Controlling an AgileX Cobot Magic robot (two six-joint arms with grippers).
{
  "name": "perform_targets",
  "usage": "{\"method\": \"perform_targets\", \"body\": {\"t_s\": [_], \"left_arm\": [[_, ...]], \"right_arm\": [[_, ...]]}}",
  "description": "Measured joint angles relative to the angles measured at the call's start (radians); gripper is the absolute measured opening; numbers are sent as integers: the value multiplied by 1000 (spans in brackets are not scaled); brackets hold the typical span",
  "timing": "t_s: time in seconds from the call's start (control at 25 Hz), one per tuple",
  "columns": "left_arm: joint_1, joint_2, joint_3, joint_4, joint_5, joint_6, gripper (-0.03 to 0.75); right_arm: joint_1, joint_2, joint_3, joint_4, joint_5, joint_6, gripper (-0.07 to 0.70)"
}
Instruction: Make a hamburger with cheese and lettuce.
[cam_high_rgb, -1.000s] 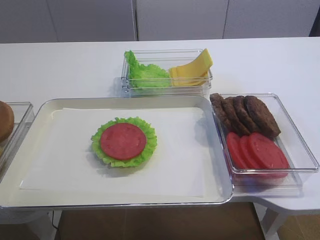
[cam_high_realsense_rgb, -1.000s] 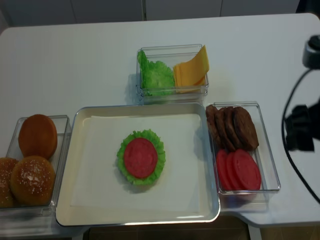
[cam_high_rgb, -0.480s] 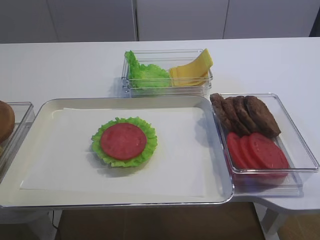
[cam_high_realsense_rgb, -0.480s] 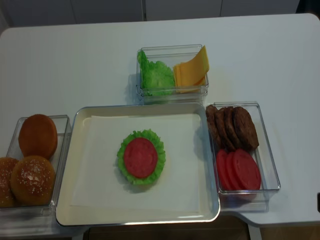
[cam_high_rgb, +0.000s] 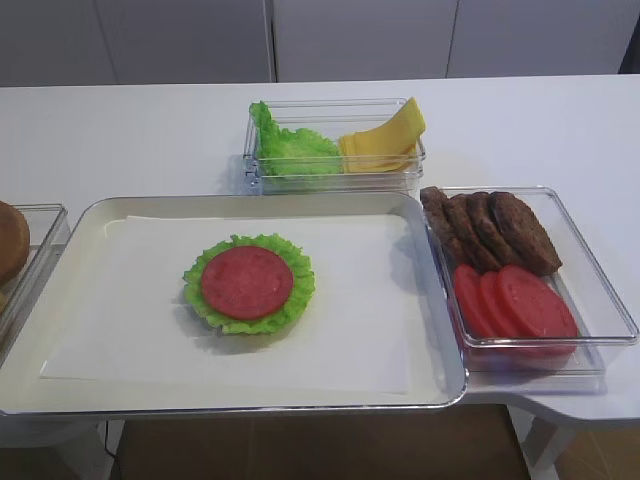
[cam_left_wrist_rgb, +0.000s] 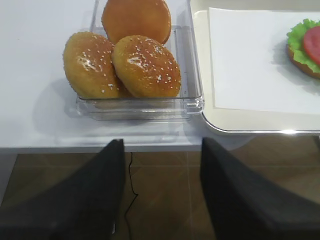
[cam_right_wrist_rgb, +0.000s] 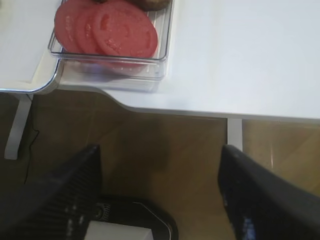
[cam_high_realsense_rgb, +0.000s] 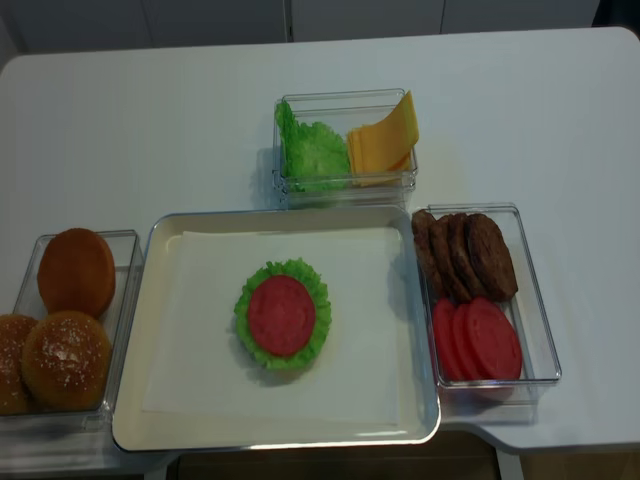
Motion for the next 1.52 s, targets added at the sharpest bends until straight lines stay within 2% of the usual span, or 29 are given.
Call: {"method": "perform_targets", "body": {"t_s": [0.32, 0.56, 1.0, 1.52], "left_arm": [[0, 0, 0, 0, 0, 0, 362], [0, 0, 0, 0, 0, 0, 362], [0, 0, 0, 0, 0, 0, 362], [0, 0, 0, 0, 0, 0, 362]], "right_arm": [[0, -135, 86, 4, 2, -15, 541], [0, -181, 91, 8, 1, -86, 540], [0, -183, 140, -15, -120, -100, 541], [0, -217, 143, -21, -128, -100, 541]]}}
